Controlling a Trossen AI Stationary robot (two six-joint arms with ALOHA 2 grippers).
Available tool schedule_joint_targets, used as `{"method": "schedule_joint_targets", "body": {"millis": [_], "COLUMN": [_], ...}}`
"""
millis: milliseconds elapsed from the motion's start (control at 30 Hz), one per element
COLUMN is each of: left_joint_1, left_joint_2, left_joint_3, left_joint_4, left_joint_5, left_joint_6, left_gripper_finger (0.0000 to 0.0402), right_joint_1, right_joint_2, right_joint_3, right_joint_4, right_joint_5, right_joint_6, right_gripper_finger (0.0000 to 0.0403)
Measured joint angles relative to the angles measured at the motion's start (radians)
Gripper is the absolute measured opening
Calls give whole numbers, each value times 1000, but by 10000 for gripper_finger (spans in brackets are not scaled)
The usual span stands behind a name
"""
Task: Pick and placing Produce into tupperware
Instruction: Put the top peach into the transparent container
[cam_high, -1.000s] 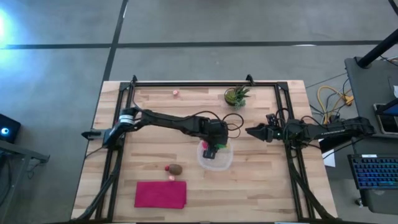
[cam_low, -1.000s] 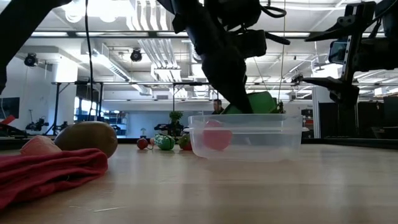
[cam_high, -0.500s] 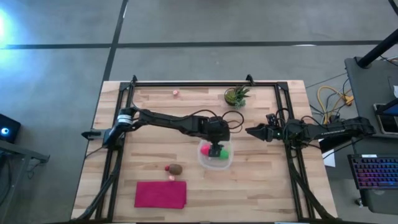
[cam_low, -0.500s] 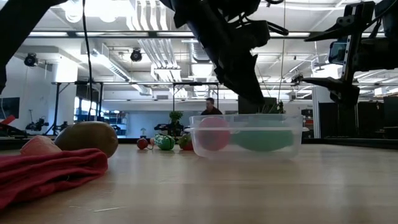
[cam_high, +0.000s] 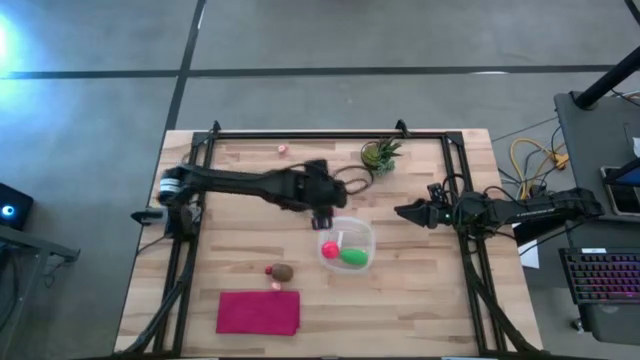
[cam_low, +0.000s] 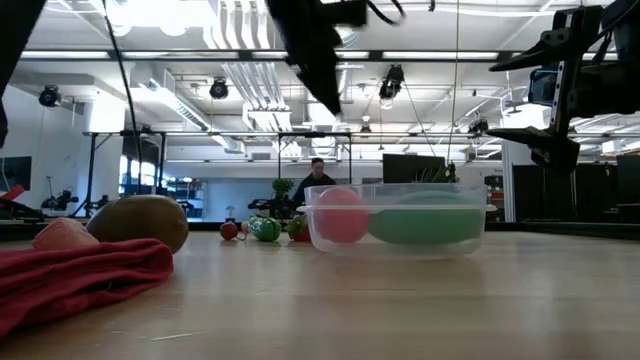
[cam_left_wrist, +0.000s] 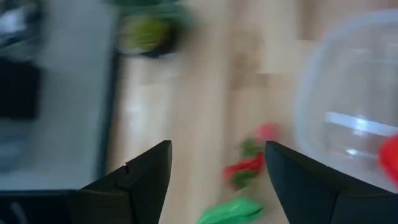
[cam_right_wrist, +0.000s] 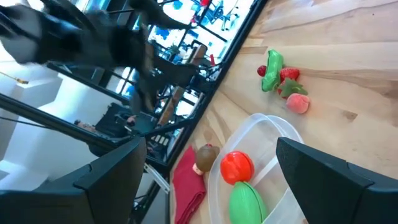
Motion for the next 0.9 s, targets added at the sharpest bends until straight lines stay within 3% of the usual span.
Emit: {"method": "schedule_joint_targets", "body": {"millis": [100, 167, 233, 367, 533, 733, 900], "left_joint_1": [39, 110, 208, 419, 587, 654, 662], "left_joint_2": [-82, -128, -160, -181, -143, -42, 64], "left_joint_3": [0, -4, -22, -74, -96, -105, -81], "left_joint_4": [-72, -127, -164, -198, -329, -303, -225], "left_joint_5": [-100, -76, 26, 213, 249, 277, 285], "left_joint_6": [-176, -302, -366, -374, -365, -282, -225], "left_gripper_finger": [242, 242, 242, 243, 270, 325, 335], "right_joint_1": [0, 0, 0, 0, 0, 0, 0], "right_joint_2": [0, 0, 0, 0, 0, 0, 0], "right_joint_3": [0, 0, 0, 0, 0, 0, 0], "right_joint_4": [2, 3, 4, 4, 4, 4, 4], "right_joint_5": [0, 1, 4, 4, 4, 21, 39], "right_joint_6": [-12, -15, -15, -23, -26, -45, -49], "right_gripper_finger": [352, 352, 352, 352, 352, 352, 352]}}
